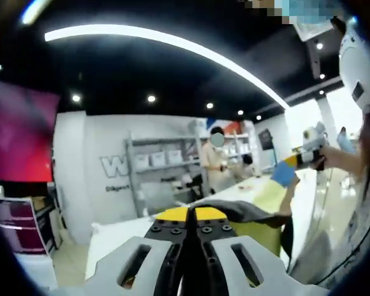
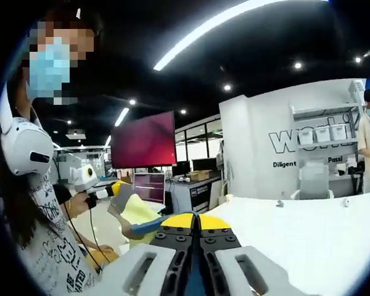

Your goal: Fold the garment on the visible template until the final outline fits inside the template.

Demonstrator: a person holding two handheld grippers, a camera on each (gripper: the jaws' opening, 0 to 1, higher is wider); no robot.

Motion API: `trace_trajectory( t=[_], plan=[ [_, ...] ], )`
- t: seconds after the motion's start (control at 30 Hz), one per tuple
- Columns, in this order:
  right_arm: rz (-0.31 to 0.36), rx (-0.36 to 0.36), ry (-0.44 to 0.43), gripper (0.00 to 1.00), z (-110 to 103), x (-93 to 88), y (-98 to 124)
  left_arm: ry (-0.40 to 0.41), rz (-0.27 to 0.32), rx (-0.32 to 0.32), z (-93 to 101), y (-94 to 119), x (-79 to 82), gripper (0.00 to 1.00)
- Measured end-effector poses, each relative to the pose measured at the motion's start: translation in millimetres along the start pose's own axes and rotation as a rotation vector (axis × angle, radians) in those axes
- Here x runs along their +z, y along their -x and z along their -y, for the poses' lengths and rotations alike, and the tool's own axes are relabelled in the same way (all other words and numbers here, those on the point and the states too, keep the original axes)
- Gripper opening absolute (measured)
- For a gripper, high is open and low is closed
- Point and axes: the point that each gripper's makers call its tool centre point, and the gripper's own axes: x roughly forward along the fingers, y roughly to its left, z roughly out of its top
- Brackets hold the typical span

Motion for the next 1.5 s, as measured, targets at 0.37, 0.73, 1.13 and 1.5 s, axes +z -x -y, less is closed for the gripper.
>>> trace_trajectory(
  t=[0.37, 0.73, 1.13, 1.5],
  plan=[
    [-0.115, -0.020, 0.017, 0.00, 22, -40.8, -41, 0.083, -0.134, 0.060, -22.3, -31, -63.6, 0.00],
    [-0.184, -0.082, 0.040, 0.00, 66, -68.0, -73, 0.089, -0.219, 0.059, -53.8, -70, -114.2, 0.00],
    [-0.254, -0.153, -0.007, 0.00, 125, -112.0, -105, 0.064, -0.286, 0.023, -79.1, -119, -178.7, 0.00],
    [-0.277, -0.219, -0.056, 0.00, 172, -158.6, -139, 0.094, -0.423, 0.077, -108.7, -153, -264.8, 0.00]
  ],
)
